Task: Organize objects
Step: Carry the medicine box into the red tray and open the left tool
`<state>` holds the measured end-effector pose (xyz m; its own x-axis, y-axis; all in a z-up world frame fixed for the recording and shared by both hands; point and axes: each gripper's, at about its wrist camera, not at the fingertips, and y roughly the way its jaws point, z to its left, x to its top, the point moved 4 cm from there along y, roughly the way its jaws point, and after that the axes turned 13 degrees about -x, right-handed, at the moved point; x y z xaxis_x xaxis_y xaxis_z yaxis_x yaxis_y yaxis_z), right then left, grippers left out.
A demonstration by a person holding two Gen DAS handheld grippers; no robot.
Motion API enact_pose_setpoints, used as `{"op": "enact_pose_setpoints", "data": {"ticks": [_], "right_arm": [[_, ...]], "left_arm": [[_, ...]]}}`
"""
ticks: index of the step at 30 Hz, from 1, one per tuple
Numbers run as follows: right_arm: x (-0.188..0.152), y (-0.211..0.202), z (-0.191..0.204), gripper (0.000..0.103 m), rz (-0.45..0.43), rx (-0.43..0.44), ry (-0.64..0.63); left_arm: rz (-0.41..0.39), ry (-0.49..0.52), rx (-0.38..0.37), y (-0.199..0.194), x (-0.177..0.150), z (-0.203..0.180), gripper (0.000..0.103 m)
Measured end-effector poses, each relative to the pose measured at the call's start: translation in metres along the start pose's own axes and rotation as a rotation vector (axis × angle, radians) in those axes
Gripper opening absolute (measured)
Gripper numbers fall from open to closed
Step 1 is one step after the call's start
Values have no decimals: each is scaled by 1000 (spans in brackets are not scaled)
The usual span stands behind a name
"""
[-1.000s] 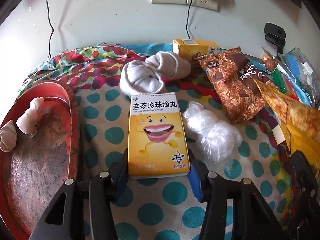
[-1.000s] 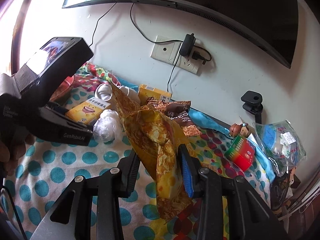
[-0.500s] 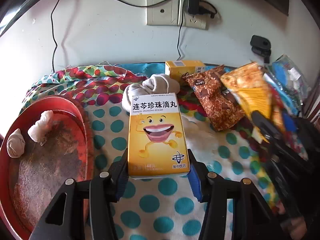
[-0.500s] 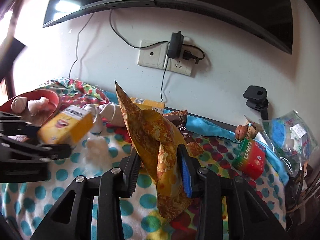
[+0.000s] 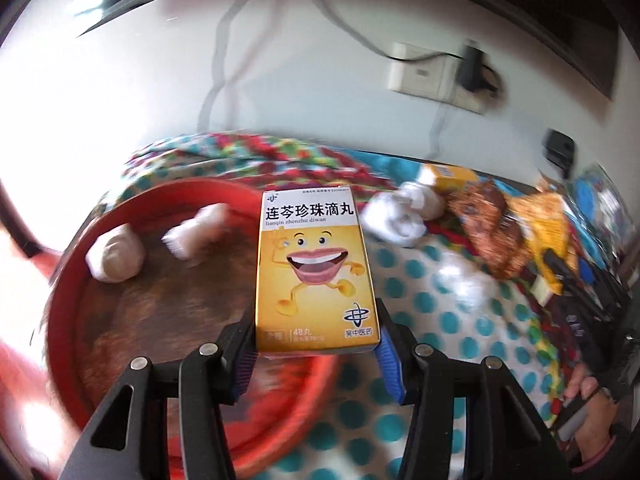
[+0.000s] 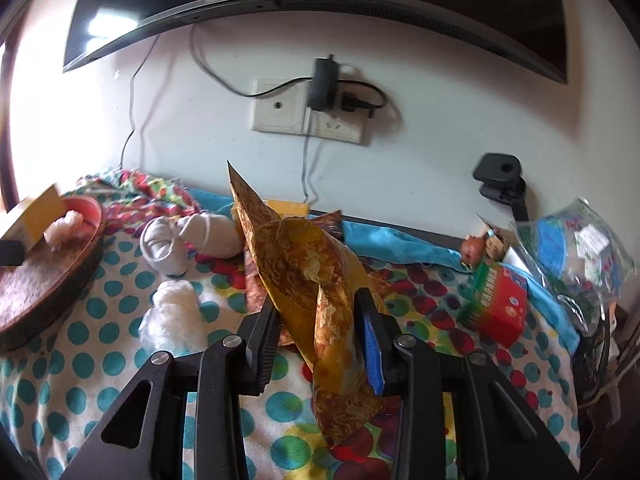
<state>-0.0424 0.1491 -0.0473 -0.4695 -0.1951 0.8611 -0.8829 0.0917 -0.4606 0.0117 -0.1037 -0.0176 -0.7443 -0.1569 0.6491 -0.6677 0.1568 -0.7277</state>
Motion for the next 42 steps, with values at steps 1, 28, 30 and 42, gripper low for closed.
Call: {"op": "enact_pose_setpoints", "data": {"ticks": [1, 28, 30, 42], "right_arm": [[0, 1, -1, 34, 6, -8, 5], [-1, 5, 12, 34, 26, -70, -95], [-1, 6, 13, 34, 27, -73, -100], [-1, 7, 15, 35, 33, -79, -115]], "left_arm": [[-4, -16, 8, -4, -1, 10, 52], [116, -89, 166, 36, 7, 167, 52], [125, -92, 164, 41, 13, 170, 52], [133, -84, 185, 52, 17, 169, 54]]}}
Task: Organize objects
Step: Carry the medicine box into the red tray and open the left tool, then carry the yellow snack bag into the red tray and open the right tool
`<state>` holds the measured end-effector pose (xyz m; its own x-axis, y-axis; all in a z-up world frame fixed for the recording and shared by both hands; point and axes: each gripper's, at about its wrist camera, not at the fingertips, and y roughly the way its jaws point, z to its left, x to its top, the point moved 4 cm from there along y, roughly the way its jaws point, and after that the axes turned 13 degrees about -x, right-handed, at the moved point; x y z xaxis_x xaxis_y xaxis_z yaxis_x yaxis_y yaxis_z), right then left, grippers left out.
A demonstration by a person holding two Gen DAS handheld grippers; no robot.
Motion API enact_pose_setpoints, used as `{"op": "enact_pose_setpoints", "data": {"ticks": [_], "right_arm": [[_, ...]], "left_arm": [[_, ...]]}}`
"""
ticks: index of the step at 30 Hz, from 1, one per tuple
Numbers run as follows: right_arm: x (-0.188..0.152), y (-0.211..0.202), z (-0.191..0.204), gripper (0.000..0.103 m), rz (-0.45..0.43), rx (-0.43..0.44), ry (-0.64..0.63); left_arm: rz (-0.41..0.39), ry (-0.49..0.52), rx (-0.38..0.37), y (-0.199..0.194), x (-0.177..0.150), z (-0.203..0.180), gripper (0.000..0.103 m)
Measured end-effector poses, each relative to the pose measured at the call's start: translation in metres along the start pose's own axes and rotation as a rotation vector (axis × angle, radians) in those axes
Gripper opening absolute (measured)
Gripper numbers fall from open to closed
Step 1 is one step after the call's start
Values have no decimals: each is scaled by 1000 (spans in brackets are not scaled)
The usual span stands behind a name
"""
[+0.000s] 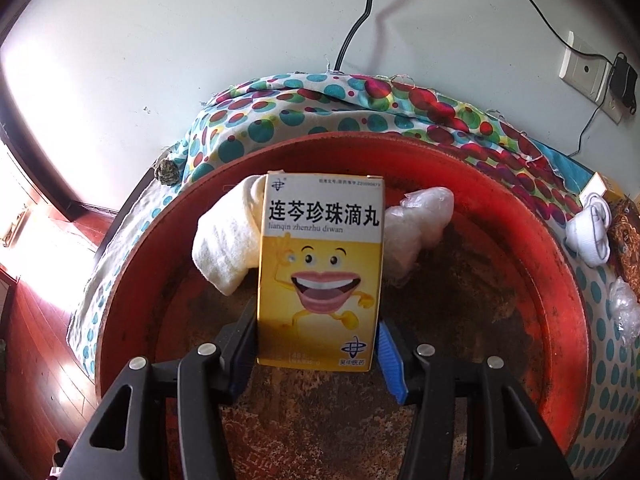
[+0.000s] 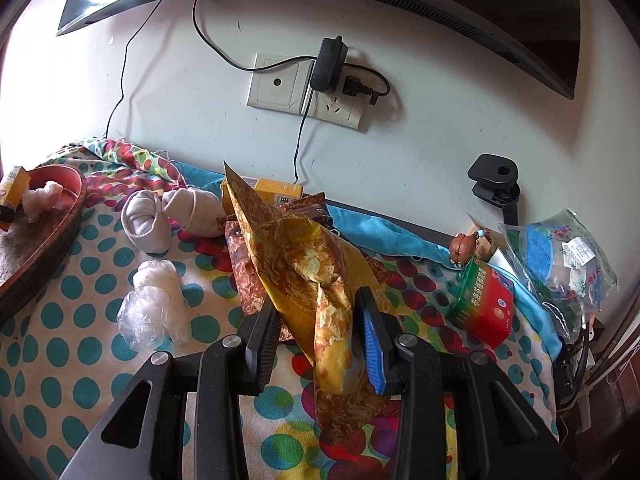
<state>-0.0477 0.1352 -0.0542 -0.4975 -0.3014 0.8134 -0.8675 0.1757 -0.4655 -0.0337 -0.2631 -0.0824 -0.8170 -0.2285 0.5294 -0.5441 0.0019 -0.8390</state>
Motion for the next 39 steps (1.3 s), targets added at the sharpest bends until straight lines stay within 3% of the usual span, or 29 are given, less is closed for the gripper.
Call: {"op": "enact_pose_setpoints", "data": {"ticks": [10, 16, 21, 27, 33, 39], "right_arm": [[0, 1, 0, 34, 0, 1, 0], [1, -1, -1, 34, -12, -9, 3], [2, -10, 0, 31, -53, -22, -3], [4, -23, 6, 30, -118, -50, -37], [5, -32, 14, 28, -164, -70, -80], [2, -47, 38, 28, -237, -138, -225]], "left_arm": [[-60, 68, 10, -26, 0, -19, 56], [-61, 36, -23, -37, -9, -24, 57], [-102, 12, -39, -61, -30, -31, 57], [-147, 56, -52, -93, -59, -54, 57], [-121, 79, -134, -110, -83, -73, 57], [-116, 71, -169, -116, -95, -78, 57]]}}
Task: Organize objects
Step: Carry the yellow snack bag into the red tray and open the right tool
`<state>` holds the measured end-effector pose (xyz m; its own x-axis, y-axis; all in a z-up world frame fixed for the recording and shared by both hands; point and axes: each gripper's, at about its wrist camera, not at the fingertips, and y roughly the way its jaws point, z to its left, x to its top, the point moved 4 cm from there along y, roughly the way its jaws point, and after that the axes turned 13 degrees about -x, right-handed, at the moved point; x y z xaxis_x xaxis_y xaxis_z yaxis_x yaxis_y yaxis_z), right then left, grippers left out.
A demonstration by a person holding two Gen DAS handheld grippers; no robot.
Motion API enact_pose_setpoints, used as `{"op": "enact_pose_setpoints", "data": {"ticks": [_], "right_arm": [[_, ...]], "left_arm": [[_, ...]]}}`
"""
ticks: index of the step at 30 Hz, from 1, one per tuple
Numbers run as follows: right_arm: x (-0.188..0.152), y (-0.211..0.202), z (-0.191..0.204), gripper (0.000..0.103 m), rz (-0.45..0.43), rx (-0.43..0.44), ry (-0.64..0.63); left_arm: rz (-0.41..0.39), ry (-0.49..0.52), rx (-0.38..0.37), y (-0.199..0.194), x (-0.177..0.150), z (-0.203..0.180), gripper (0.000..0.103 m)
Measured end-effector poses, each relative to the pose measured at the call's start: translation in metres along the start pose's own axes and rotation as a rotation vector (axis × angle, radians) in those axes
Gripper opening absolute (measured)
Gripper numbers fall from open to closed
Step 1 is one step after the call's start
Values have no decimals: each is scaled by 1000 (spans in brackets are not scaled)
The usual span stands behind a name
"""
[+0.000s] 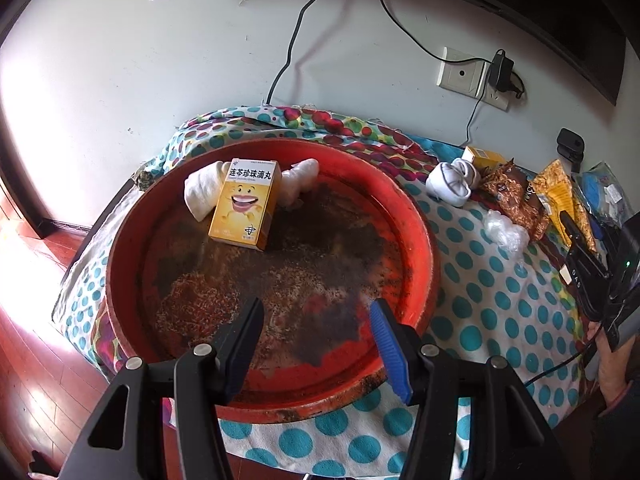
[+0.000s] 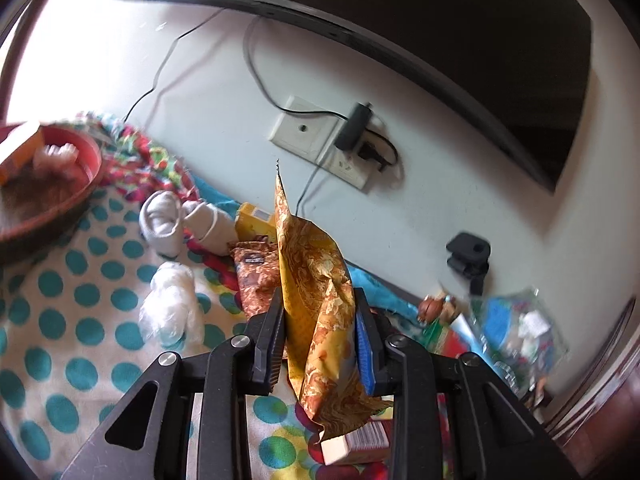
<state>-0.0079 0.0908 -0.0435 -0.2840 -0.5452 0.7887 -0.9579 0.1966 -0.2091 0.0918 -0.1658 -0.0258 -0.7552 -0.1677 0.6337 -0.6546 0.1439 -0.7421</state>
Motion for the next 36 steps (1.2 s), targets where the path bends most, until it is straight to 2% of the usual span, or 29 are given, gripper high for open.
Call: {"op": "enact_pose_setpoints", "data": {"ticks": [7, 13, 20, 22, 28, 36], "right_arm": [[26, -25, 8, 27, -70, 14, -53], [75, -54, 21, 27, -113, 136, 14], [133, -82, 82, 27, -136, 348, 37], [145, -88, 104, 27, -134, 398, 30], [163, -90, 168, 27, -114, 452, -63], [167, -72, 226, 28, -48, 443, -172]], "left_arm": [[-6, -49, -35, 1, 1, 10, 57], [-27, -75, -33, -6, 0, 23, 57], [-40, -129, -17, -19, -4, 54, 57], [-46, -143, 10, -22, -5, 63, 57], [-49, -141, 71, -28, -4, 78, 57], [-32, -167, 66, -26, -6, 91, 57]]}}
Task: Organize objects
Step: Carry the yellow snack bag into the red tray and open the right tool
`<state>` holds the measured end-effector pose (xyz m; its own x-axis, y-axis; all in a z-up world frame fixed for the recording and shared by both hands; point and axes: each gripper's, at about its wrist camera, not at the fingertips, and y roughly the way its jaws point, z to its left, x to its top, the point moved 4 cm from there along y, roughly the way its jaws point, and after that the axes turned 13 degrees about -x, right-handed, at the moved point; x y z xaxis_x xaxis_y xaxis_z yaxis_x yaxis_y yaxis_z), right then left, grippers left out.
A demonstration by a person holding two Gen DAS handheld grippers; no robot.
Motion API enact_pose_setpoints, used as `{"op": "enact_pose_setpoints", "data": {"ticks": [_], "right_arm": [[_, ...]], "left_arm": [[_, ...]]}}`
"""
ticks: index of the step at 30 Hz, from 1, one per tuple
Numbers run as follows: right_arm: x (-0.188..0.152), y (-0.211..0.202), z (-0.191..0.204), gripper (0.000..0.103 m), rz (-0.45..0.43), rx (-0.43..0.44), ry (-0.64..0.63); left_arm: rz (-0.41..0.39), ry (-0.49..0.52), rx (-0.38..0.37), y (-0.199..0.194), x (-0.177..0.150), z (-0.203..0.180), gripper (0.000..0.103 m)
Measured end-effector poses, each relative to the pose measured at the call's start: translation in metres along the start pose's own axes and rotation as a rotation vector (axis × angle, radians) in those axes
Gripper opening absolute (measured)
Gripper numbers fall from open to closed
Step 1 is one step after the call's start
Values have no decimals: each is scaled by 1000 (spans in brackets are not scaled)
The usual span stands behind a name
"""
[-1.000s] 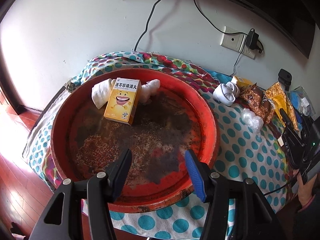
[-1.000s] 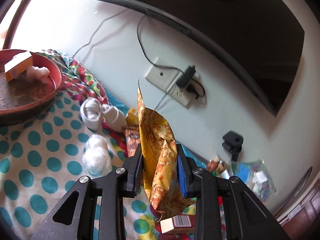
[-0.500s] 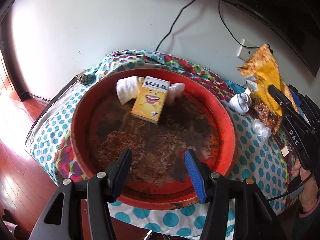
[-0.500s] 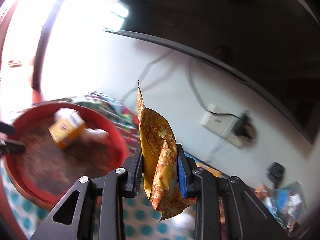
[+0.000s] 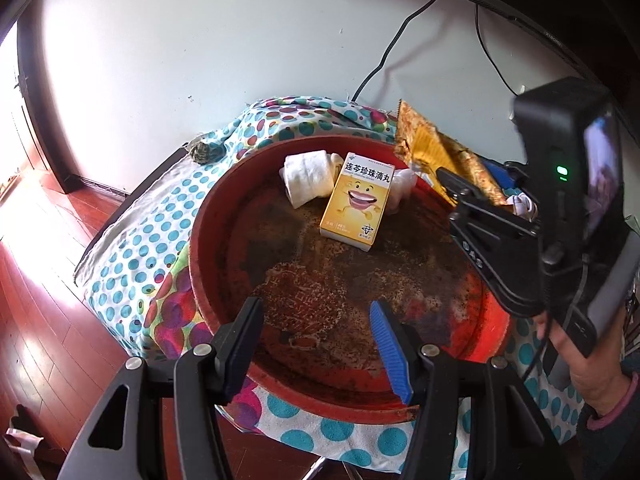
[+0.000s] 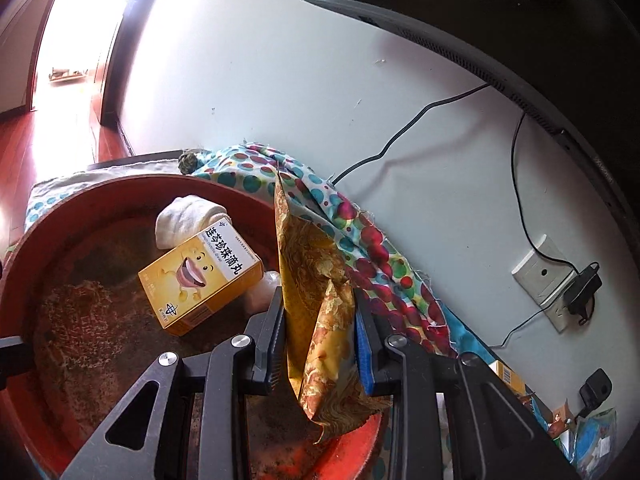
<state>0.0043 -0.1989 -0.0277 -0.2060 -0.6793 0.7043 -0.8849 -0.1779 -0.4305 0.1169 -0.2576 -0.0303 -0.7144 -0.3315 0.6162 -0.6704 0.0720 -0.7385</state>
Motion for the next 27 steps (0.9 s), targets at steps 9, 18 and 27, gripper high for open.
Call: {"op": "enact_pose_setpoints", "data": {"ticks": [9, 18, 27], "right_arm": [[12, 19, 22, 28, 29, -8, -66], [9, 4, 31, 74, 9, 51, -10], [-13, -43, -29, 85, -44, 96, 167]], "left_arm": [[17, -17, 6, 7, -4, 5, 57], [19, -76, 16, 4, -8, 23, 57], [21, -61, -9, 7, -9, 7, 57]]}}
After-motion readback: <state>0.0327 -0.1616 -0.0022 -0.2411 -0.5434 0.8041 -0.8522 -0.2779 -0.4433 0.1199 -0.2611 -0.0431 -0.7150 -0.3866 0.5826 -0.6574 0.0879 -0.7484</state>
